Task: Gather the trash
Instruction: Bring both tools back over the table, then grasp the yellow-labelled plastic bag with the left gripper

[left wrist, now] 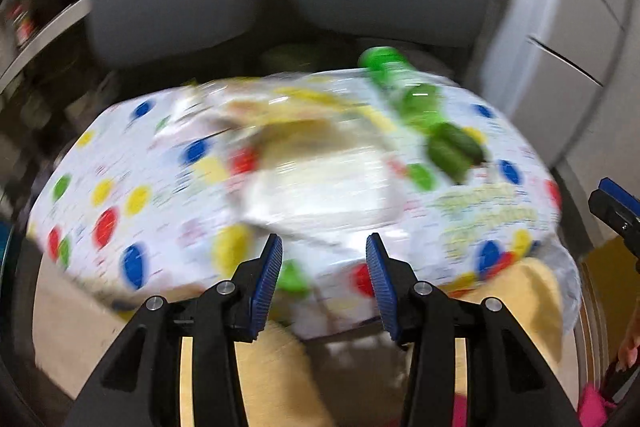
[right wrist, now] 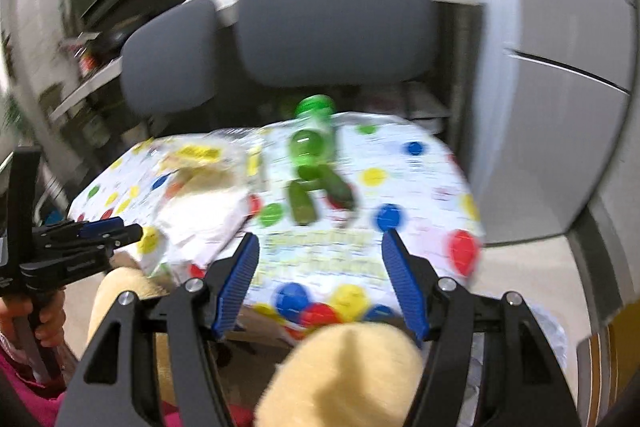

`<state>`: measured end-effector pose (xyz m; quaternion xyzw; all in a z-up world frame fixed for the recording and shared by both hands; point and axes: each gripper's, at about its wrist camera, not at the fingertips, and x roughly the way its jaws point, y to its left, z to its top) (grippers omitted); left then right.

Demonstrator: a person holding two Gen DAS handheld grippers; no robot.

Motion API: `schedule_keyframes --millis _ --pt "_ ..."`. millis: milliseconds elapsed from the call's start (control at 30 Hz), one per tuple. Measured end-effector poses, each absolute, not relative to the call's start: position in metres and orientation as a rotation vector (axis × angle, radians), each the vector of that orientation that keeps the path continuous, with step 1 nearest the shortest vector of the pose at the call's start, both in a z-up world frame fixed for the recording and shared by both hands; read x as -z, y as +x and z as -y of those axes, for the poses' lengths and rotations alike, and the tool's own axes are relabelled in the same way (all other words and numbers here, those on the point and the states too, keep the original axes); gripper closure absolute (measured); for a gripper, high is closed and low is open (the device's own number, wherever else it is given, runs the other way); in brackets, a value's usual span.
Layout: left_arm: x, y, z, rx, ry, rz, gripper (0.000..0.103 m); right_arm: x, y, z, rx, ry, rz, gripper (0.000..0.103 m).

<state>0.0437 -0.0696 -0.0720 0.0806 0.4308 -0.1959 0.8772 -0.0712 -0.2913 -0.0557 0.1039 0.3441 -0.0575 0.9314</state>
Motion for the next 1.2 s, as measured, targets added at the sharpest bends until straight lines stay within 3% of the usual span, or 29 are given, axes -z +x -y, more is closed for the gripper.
schedule_keyframes --millis 400,500,733,1200 --pt "0.072 0.095 -0.012 0.303 -0.015 -0.941 0.054 0.067 0.01 0.23 -0.014 0.116 -0.775 0.04" --pt "0.059 0.118 -0.013 0.317 -0.055 -0.904 0.043 0.067 0.016 0.228 -0.004 0.099 -0.774 0.04" --pt "0.044 0.173 0.004 0.351 -0.132 -0.896 0.043 0.065 0.028 0.233 0.03 0.083 -0.761 0.04" --pt "0.099 0.262 0.029 0.491 -0.354 -1.103 0.045 0.078 0.044 0.234 0.035 0.074 -0.781 0.04"
